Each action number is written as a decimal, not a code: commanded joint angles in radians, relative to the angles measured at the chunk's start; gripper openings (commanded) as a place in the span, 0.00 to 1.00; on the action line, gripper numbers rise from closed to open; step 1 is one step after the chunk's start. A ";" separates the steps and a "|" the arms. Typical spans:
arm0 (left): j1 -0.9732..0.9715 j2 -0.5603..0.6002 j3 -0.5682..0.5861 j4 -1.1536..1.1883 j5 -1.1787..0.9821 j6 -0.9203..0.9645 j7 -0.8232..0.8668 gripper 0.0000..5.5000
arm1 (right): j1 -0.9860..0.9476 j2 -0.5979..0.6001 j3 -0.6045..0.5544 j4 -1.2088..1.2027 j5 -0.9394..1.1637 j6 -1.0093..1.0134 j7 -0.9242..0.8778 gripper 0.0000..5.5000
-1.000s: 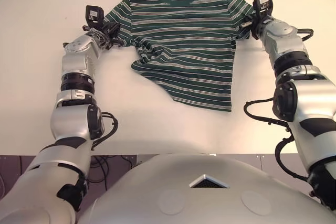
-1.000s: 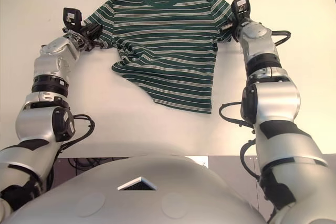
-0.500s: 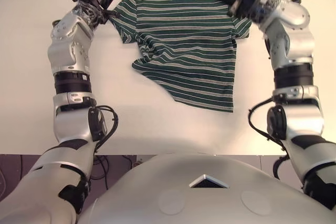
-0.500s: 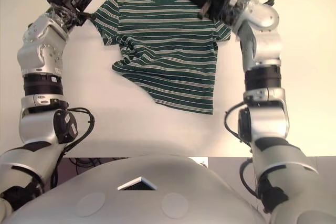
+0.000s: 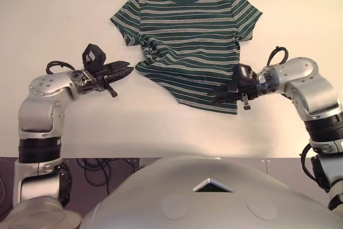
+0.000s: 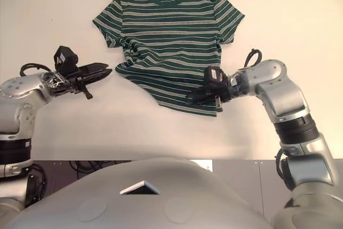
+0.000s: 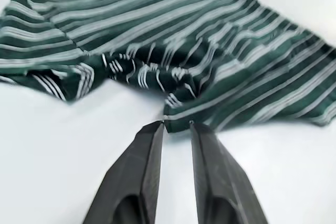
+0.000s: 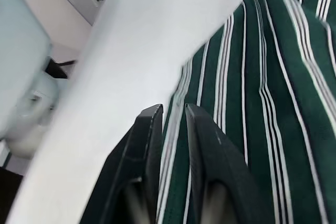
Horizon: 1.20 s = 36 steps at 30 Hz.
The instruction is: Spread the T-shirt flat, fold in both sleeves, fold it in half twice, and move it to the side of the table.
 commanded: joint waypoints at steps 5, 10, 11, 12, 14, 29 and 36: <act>0.036 -0.013 -0.019 -0.057 -0.002 0.003 0.039 0.16 | -0.058 0.079 0.009 0.258 -0.188 -0.146 -0.247 0.14; 0.030 -0.040 -0.060 -0.056 0.012 -0.006 0.065 0.16 | -0.193 0.106 -0.019 0.468 -0.253 -0.254 -0.346 0.14; 0.030 -0.044 -0.066 -0.055 0.015 -0.007 0.069 0.16 | -0.210 0.103 -0.021 0.496 -0.260 -0.274 -0.346 0.14; 0.030 -0.046 -0.072 -0.055 0.017 -0.010 0.072 0.16 | -0.223 0.097 -0.022 0.523 -0.269 -0.298 -0.344 0.14; 0.032 -0.051 -0.080 -0.055 0.018 -0.013 0.077 0.16 | -0.237 0.084 -0.021 0.553 -0.280 -0.334 -0.330 0.14; 0.067 -0.047 -0.114 -0.083 0.035 -0.008 0.086 0.16 | -0.184 -0.174 -0.010 0.338 -0.165 -0.277 0.206 0.14; 0.061 -0.050 -0.176 -0.070 0.080 -0.030 0.096 0.16 | -0.287 -0.101 -0.123 0.225 0.038 -0.055 0.183 0.14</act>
